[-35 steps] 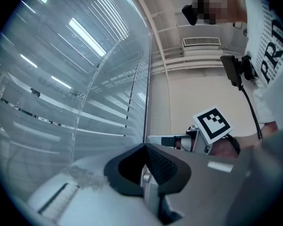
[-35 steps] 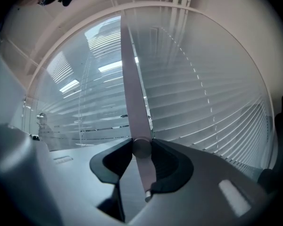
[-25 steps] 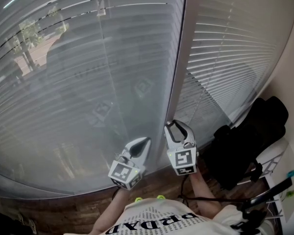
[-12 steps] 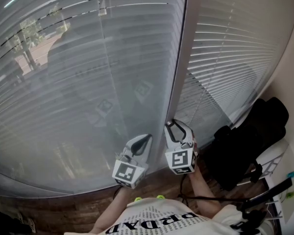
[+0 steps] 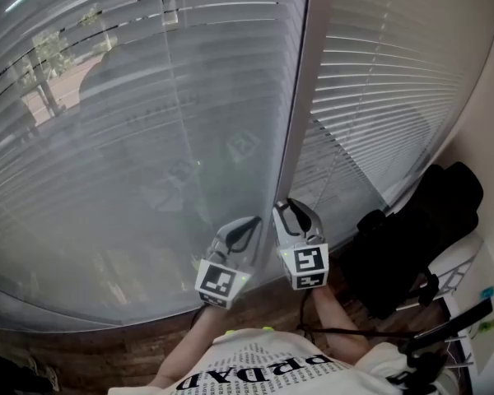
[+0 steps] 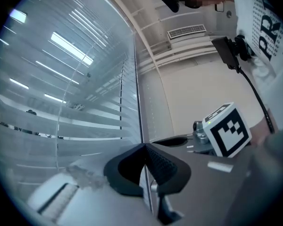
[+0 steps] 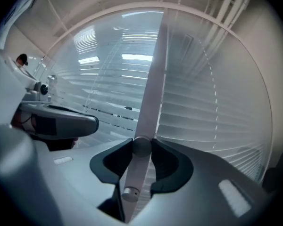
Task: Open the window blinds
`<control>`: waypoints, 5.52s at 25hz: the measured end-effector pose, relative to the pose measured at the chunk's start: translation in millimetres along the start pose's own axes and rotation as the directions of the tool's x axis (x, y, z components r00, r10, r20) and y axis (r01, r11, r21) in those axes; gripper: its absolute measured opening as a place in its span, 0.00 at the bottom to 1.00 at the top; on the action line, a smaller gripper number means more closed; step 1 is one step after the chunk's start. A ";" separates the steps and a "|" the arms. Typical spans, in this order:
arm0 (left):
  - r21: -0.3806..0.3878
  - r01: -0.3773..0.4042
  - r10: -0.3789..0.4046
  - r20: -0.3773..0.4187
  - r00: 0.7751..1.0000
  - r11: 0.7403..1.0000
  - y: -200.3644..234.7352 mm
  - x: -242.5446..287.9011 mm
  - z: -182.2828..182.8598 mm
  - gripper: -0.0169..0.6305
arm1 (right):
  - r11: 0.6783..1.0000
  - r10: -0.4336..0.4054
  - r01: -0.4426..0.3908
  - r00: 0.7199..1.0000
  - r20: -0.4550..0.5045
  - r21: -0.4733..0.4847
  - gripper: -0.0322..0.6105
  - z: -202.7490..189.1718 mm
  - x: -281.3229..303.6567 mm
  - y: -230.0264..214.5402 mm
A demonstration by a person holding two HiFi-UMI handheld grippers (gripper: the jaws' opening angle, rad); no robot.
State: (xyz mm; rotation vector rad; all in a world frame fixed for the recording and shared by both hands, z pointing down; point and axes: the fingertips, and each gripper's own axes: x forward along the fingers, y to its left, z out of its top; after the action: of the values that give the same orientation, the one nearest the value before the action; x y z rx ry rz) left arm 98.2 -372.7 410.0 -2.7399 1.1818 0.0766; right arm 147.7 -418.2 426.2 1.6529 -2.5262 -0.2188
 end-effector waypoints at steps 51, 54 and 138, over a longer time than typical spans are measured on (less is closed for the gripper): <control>0.018 0.013 -0.012 -0.043 0.999 1.000 2.9 8.7 -11.6 0.01 | 1.000 -0.019 0.019 1.000 -0.013 0.002 0.26 -0.4 0.6 -0.4; 0.026 0.018 -0.017 -0.048 0.999 0.999 0.6 9.9 -12.3 0.02 | 0.998 -0.026 0.026 1.000 -0.001 0.058 0.26 -1.4 0.5 -2.7; -0.020 0.025 -0.025 -0.036 0.999 1.000 -4.7 6.6 -7.6 0.02 | 0.986 0.000 0.000 1.000 0.001 0.165 0.26 0.3 -2.1 -4.3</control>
State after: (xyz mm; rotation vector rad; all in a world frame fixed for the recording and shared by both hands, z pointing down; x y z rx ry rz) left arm 106.1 -375.5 417.4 -2.7835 1.1616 0.0356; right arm 152.3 -417.9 425.0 1.7089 -2.6084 -0.0104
